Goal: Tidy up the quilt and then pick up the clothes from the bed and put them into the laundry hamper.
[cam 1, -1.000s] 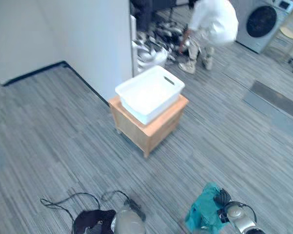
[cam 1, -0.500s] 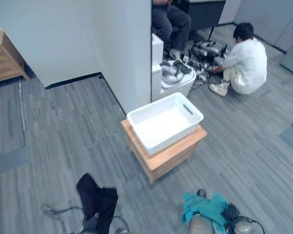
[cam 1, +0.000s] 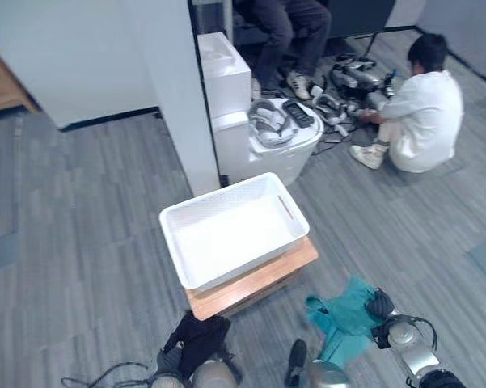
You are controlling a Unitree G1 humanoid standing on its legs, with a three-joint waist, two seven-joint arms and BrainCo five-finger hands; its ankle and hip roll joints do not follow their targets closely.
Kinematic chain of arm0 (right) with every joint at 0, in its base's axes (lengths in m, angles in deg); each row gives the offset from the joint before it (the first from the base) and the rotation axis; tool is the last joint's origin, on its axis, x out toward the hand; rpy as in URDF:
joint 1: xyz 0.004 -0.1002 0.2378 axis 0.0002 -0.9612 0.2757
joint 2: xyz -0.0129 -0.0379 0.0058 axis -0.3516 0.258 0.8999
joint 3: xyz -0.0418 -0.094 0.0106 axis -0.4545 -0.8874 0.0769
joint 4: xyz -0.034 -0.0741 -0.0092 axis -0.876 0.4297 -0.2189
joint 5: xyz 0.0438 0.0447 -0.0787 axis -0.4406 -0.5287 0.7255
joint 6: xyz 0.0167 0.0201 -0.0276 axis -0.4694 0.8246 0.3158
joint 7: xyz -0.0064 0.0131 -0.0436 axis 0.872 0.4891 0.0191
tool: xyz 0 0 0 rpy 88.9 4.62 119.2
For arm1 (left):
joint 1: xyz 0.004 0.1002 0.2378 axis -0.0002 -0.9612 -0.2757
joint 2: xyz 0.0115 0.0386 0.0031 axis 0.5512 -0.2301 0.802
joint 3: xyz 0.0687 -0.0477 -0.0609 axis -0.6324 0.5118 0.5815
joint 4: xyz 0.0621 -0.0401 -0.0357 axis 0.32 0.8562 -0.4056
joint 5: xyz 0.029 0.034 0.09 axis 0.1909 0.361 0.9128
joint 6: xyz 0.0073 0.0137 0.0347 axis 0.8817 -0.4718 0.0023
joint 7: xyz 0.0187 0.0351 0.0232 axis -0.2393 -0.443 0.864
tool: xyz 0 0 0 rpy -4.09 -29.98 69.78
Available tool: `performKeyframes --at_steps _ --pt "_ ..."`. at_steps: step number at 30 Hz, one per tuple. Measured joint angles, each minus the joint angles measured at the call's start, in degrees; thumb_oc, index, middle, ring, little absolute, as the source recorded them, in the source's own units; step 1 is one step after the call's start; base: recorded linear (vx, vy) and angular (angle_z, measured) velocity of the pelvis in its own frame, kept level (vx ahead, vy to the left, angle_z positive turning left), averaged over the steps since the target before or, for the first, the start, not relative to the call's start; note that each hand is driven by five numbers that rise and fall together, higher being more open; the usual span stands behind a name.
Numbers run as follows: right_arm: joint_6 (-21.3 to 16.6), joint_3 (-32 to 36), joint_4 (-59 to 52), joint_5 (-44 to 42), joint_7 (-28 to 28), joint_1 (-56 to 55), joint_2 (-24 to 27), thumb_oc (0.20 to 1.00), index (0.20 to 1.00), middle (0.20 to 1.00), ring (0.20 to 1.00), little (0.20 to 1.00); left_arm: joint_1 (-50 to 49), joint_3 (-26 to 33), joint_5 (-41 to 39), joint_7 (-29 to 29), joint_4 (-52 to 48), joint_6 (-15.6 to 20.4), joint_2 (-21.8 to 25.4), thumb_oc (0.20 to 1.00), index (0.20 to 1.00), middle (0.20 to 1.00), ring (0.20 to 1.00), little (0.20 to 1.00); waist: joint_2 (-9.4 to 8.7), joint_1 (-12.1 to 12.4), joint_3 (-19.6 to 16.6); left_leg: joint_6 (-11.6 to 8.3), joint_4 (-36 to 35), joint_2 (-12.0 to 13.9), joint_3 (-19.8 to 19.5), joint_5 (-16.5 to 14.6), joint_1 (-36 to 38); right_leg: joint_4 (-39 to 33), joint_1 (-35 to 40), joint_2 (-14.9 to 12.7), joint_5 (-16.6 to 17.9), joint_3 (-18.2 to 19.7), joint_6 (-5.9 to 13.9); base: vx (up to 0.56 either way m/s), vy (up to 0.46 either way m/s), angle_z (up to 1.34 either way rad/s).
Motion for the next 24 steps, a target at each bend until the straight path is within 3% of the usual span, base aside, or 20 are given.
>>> performKeyframes --at_steps 2,3,4,6,7,9,11,13,14,17,18,21,24 --pt "-0.01 -0.21 -3.23 0.33 -0.28 -0.48 0.94 0.2 0.2 0.2 0.2 0.2 0.67 -0.67 0.31 -0.45 0.39 -0.18 -0.09 0.2 0.2 0.2 0.2 0.2 2.2 -2.25 1.23 1.01 -3.46 0.43 -1.44 1.51 1.75 10.24 -4.16 -0.68 -0.17 0.24 0.44 -0.07 -0.053 0.27" --pt "-0.23 -0.08 -5.78 0.34 -0.3 -1.55 1.43 0.2 0.2 0.2 0.2 0.2 1.17 -1.39 0.68 -0.46 0.53 -0.18 -0.09 0.2 0.2 0.2 0.2 0.2 2.54 -2.85 1.44 2.53 -5.99 -0.27 -3.03 3.17 3.31 14.62 -6.21 -1.68 -1.49 1.0 1.38 -0.02 -0.155 0.59" --pt "-0.27 -0.05 -10.63 0.38 -0.34 -3.34 2.19 0.2 0.2 0.2 0.2 0.2 1.77 -2.5 2.11 -0.48 0.47 -0.08 0.22 0.2 0.2 0.2 0.2 0.2 2.65 -2.77 1.27 2.55 -8.47 -1.53 -4.88 4.76 3.6 12.3 -6.71 -1.8 -3.44 6.45 3.6 0.01 -0.153 0.67" --pt "-1.29 0.6 -14.71 0.41 -0.63 -4.1 2.86 0.2 0.2 0.2 0.2 0.2 2.67 -3.05 2.67 -0.42 -0.19 0.21 0.29 0.2 0.2 0.2 0.2 0.2 2.67 -3.08 1.27 2.83 -9.66 -2.9 -6.71 5.15 2.7 4.96 -6.11 -2.02 -3.28 10.01 3.8 0.02 -0.105 0.83" --pt "-2.63 2.21 -17.9 0.48 -1.45 -3.67 3.1 0.2 0.2 0.2 0.2 0.2 3.74 -3.59 3.81 -0.41 -0.5 0.19 0.4 0.2 0.2 0.2 0.2 0.2 2.68 -3.39 1.27 3.97 -10.66 -4.44 -10.58 6.38 1.06 -2.23 -5.91 -2.45 -3.22 13.69 3.84 0.04 -0.15 1.12" --pt "-2.7 2.43 -21.32 0.45 -1.55 -2.96 4.97 0.2 0.2 0.2 0.2 0.2 3.22 -3.46 4.29 -0.52 -0.49 0.23 0.53 0.2 0.2 0.2 0.2 0.2 2.08 -2.96 0.9 3.76 -10.6 -5.7 -12.5 6.95 1.48 -3.78 -5.36 -3.27 -2.98 15.74 4.04 0.06 -0.155 0.83" --pt "-3.59 2.82 -24.48 0.39 -2.18 -0.97 6.0 0.2 0.2 0.2 0.2 0.2 -1.35 -2.26 4.24 -0.46 -0.94 0.67 0.67 0.2 0.2 0.2 0.2 0.2 1.37 -0.98 -0.13 2.12 -10.99 -7.17 -11.47 5.16 3.93 -3.77 -4.47 -4.46 -2.58 13.62 4.66 0.09 -0.15 0.13" --pt "-3.94 4.55 -28.69 0.39 -2.24 -1.08 6.81 0.2 0.2 0.2 0.2 0.2 -4.78 -0.99 4.18 -0.42 -1.64 0.73 1.08 0.2 0.2 0.2 0.2 0.2 0.76 -0.62 -1.79 1.12 -10.99 -8.24 -11.39 4.75 4.73 -3.77 -4.09 -5.14 -2.08 12.83 5.06 0.06 -0.097 0.15" --pt "-4.23 5.19 -31.13 0.38 -2.17 0.49 10.33 0.2 0.2 0.2 0.2 0.2 -7.34 -0.57 4.02 -0.42 -2.14 0.67 -0.02 0.2 0.2 0.2 0.2 0.2 2.87 -0.27 -3.12 0.22 -10.94 -6.7 -11.54 4.87 4.63 -3.76 -3.94 -3.65 -1.08 11.92 5.29 0.04 -0.109 0.22" --pt "-4.93 5.39 -32.37 0.27 -1.98 3.8 14.61 0.2 0.2 0.2 0.2 0.2 -9.64 -1.93 4.0 -0.58 -2.13 0.65 -1.33 0.2 0.2 0.2 0.2 0.2 5.01 0.58 -3.76 -1.24 -10.96 -4.2 -11.84 5.78 4.59 -3.55 -3.45 -1.42 -0.29 10.45 4.55 0.04 -0.085 0.16" --pt "-5.33 4.25 -33.95 0.23 -1.23 7.03 19.32 0.2 0.2 0.2 0.2 0.2 -9.97 -2.91 4.01 -0.7 -2.25 0.68 -2.07 0.2 0.2 0.2 0.2 0.2 5.53 0.51 -3.92 -1.6 -10.96 -3.05 -12.06 6.09 4.64 -3.41 -2.85 -0.41 -0.29 9.47 4.53 0.03 -0.076 0.24" --pt "-6.2 3.85 -34.46 0.08 -1.09 13.8 21.71 0.2 0.2 0.2 0.2 0.2 -9.41 -3.46 3.58 -0.72 -2.89 1.13 -2.33 0.2 0.2 0.2 0.2 0.2 5.07 0.58 -3.96 -1.97 -10.95 -2.09 -13.23 6.38 4.65 -3.41 -2.11 0.43 -0.1 8.51 4.24 0.0 -0.066 0.21" --pt "-7.25 -0.73 -35.03 -0.94 -0.99 23.55 23.22 0.2 0.2 0.2 0.2 0.2 -8.58 -3.41 3.13 -0.64 -2.88 1.9 -2.36 0.2 0.2 0.2 0.2 0.2 4.23 0.73 -3.96 -2.17 -10.96 -2.34 -13.96 6.38 4.27 -3.42 -2.08 0.13 -0.12 7.67 4.2 -0.01 -0.047 0.16"
